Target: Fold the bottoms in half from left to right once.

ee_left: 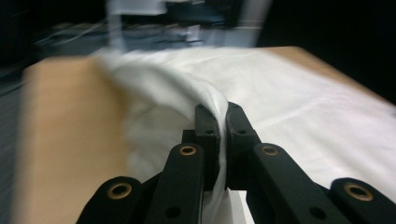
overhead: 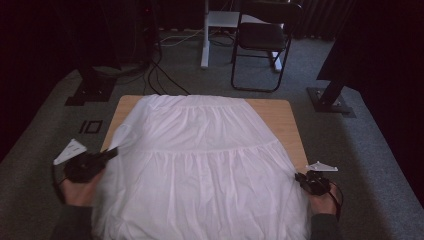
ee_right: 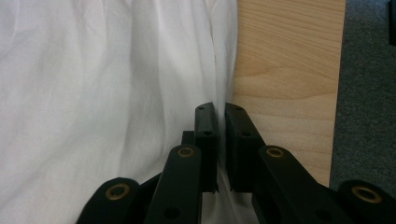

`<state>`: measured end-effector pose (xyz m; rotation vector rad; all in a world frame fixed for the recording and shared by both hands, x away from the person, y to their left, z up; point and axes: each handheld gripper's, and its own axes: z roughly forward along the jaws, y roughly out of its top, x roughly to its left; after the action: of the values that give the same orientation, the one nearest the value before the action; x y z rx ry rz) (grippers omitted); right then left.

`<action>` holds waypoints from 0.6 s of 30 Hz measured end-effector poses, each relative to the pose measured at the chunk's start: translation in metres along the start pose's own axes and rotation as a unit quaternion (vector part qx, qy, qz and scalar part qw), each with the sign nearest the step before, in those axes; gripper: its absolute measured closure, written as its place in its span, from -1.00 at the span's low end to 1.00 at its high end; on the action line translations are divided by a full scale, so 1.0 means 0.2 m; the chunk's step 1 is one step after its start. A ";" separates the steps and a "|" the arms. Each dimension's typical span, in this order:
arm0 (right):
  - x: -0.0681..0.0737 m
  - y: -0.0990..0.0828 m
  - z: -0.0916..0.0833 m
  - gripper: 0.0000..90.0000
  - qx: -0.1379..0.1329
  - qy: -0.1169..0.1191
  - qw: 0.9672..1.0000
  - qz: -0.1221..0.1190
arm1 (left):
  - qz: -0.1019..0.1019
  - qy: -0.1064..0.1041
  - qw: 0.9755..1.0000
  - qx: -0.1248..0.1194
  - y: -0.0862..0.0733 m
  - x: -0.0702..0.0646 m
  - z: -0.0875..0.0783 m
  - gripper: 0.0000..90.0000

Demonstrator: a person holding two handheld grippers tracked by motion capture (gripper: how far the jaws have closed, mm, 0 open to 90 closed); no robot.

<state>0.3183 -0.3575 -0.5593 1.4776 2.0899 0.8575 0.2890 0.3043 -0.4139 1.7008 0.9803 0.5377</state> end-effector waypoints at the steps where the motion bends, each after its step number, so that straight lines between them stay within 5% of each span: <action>1: 0.00 0.00 0.00 0.86 0.000 0.000 1.000 -0.001 | 0.022 -0.019 1.000 -0.004 0.05 -0.08 0.05 0.93; 4: 0.00 0.00 0.00 0.86 -0.001 0.001 1.000 0.001 | 0.102 -0.068 0.992 -0.006 0.16 -0.33 0.25 0.93; 8: 0.00 0.00 0.00 0.86 -0.003 0.002 1.000 0.001 | 0.139 -0.142 0.980 0.020 0.23 -0.62 0.55 0.93; 11: 0.00 -0.01 0.00 0.87 -0.004 0.001 1.000 0.001 | 0.160 -0.193 0.967 0.041 0.22 -0.86 0.75 0.93; 14: 0.00 0.00 0.00 0.86 -0.001 0.000 1.000 0.002 | 0.168 -0.244 0.953 0.068 0.16 -1.02 0.92 0.92; 16: 0.01 0.01 0.00 0.73 0.003 -0.008 1.000 0.003 | 0.174 -0.248 0.949 0.088 0.11 -1.07 1.00 0.70; 18: 0.02 0.02 0.00 0.30 0.010 -0.021 1.000 0.006 | 0.173 -0.230 0.953 0.095 0.08 -1.06 1.02 0.34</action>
<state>0.3190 -0.3526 -0.5567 1.5064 2.0671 0.8036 0.3291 0.0147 -0.4461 2.0667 0.4098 0.2492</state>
